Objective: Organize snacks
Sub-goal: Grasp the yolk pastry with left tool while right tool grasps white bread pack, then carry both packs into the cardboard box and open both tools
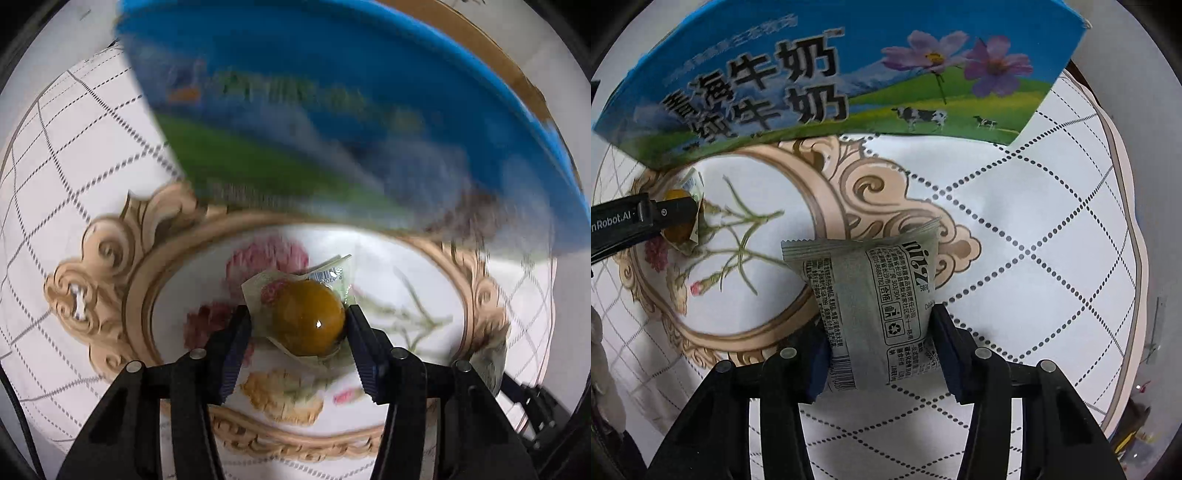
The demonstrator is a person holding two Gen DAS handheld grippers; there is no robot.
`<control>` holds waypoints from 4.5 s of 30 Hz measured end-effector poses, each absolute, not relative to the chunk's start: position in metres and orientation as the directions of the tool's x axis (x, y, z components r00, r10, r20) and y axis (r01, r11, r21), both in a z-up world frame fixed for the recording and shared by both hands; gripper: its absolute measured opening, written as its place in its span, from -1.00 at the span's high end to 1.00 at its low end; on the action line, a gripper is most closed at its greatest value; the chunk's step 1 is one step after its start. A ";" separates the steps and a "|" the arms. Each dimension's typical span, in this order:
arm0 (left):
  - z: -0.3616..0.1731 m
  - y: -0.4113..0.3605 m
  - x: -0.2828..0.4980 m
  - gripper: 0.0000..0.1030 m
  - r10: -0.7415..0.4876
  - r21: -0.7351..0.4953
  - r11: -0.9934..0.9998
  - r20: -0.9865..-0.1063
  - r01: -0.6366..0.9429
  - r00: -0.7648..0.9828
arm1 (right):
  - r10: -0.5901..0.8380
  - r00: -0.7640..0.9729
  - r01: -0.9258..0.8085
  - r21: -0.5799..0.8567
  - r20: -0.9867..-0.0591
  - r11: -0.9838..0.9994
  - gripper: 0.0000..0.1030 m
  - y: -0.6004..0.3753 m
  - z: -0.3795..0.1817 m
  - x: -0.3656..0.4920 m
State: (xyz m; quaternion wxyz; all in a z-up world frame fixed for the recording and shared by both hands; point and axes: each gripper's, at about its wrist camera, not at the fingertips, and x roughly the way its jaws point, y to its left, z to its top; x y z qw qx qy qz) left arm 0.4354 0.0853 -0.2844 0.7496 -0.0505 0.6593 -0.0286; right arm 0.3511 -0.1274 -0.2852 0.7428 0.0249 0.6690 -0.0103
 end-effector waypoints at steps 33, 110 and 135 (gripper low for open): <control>-0.324 0.081 0.308 -0.02 -0.135 -0.137 0.990 -0.990 0.045 -0.034 | 0.163 0.003 0.075 0.163 -0.987 0.984 -0.05 -0.129 -0.289 0.259; -0.162 0.021 0.564 0.05 -0.222 -0.203 0.971 -0.961 0.122 0.162 | 0.136 0.405 0.089 0.187 -0.904 0.978 -0.08 -0.160 -0.129 0.485; -0.228 0.019 0.632 -0.05 -0.132 -0.127 0.990 -0.989 0.063 0.073 | 0.050 0.252 0.165 0.094 -0.966 0.982 -0.80 -0.177 -0.206 0.564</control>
